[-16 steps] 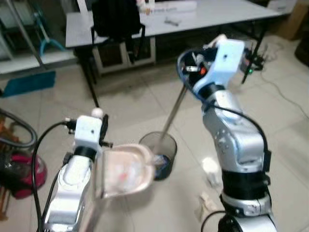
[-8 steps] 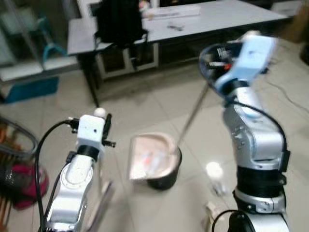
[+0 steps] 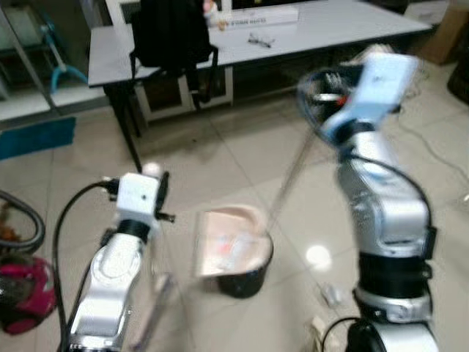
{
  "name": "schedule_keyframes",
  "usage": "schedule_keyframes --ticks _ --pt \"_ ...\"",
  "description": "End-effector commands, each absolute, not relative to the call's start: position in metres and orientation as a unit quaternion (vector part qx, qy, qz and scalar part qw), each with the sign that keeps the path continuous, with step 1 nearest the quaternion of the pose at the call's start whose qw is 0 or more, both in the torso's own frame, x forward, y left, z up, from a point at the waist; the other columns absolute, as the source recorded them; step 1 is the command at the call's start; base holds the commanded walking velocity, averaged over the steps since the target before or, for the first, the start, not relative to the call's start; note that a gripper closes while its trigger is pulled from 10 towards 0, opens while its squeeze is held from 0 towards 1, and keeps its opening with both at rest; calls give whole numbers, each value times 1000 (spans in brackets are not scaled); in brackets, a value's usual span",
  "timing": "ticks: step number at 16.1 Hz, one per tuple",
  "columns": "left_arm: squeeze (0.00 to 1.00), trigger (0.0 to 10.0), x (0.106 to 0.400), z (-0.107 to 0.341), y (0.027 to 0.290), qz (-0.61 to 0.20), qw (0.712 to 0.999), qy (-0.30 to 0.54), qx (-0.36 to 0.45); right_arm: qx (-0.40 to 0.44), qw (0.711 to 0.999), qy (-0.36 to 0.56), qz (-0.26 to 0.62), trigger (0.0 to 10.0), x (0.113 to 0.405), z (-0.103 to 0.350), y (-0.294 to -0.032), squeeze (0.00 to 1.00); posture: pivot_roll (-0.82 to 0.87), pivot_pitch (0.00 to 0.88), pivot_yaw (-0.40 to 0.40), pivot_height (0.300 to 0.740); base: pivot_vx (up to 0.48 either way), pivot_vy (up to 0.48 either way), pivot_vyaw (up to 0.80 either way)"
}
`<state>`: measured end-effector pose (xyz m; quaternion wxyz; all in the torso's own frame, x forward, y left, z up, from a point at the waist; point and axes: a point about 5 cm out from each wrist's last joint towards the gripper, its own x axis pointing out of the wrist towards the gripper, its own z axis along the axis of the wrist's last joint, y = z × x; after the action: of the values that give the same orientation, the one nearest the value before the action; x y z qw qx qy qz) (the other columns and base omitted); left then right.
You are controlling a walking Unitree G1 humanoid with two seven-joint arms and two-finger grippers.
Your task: Sweep floor
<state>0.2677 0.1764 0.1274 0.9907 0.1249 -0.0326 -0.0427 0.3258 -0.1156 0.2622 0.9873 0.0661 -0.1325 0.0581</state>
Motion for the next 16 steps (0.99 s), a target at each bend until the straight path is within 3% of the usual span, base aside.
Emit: schedule_keyframes --ticks 1,5,16 --pt "0 10000 270 137 172 -51 988 -53 132 69 982 -167 47 10000 323 276 -123 0 -81 0 84 740 349 0 0" --pt "0 10000 269 137 172 -51 989 -56 130 68 982 -170 37 10000 323 274 -126 0 -79 0 81 740 348 0 0" --pt "0 10000 268 133 172 -42 989 -54 134 -7 970 -234 58 10000 317 281 -120 0 -77 0 69 740 0 0 0"
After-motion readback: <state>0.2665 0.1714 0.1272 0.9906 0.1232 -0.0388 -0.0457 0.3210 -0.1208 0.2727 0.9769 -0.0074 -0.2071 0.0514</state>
